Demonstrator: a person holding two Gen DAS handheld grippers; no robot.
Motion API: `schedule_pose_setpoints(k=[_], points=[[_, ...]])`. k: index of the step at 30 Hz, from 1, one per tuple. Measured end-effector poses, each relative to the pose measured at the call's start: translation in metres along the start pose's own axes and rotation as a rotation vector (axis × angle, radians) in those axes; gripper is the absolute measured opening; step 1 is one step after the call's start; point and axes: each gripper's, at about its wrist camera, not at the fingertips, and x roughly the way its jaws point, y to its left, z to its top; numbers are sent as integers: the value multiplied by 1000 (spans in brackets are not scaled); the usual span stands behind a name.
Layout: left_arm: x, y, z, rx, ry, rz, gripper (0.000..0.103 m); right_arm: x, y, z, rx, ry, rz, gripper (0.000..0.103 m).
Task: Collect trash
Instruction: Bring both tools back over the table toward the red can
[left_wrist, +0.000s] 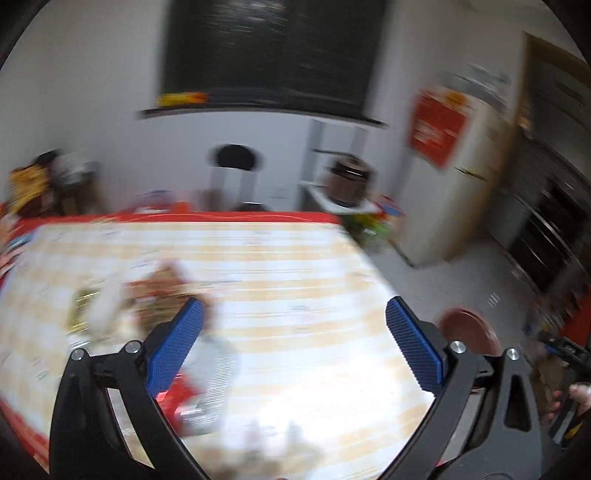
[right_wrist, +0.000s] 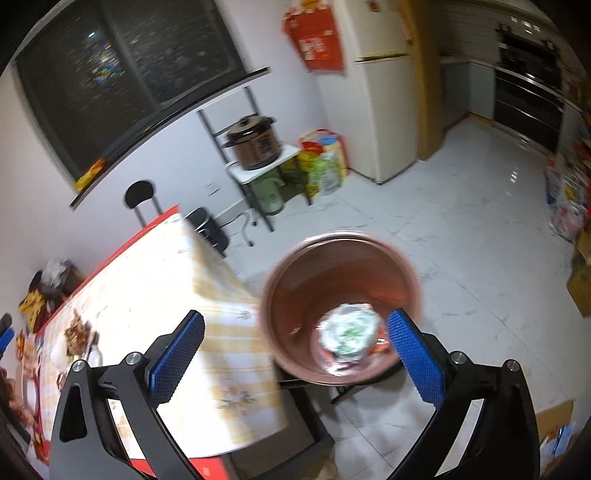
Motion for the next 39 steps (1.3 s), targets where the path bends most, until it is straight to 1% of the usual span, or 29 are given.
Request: schedule_pose_setpoints(k=[3,6,7,8,11,13,15,16,17,20,23,25,28,33,39], points=[[-24,62,-3,-75,-14,90,97,4,40,-1,-45,1,30,98],[-52,124,-15,-132,-26,189,97,8,82,-5,-73,15,56,98],[-60,137,-20,-142,-31,207,97,10,96,-7,-85,21,67,98],[-70,157,-23,-157,-40,230,97,12,114,-9,-106,29,75,98],[-89,206,-35,-193,-52,280,97,17,166,-18,-167,56,93,98],[-98,231,-43,-208,-49,295,97,17,195,-25,-194,65,111,98],[-100,247,-49,-220,-48,300,97,17,232,-34,-235,76,131,98],[-101,261,-52,-230,-44,297,97,17,244,-36,-250,80,137,98],[-99,270,-54,-238,-40,292,97,17,266,-41,-277,88,146,98],[-98,290,-62,-254,-27,274,97,17,308,-53,-327,100,155,98],[-92,313,-67,-256,-16,248,97,19,343,-65,-360,113,156,98],[-86,326,-71,-247,2,214,97,23,367,-77,-380,128,154,98],[-72,336,-78,-203,44,156,97,29,392,-96,-396,150,153,98],[-41,338,-92,-135,118,62,96,43,431,-132,-398,196,167,98],[-17,347,-101,-124,166,0,95,62,474,-178,-442,275,171,98]])
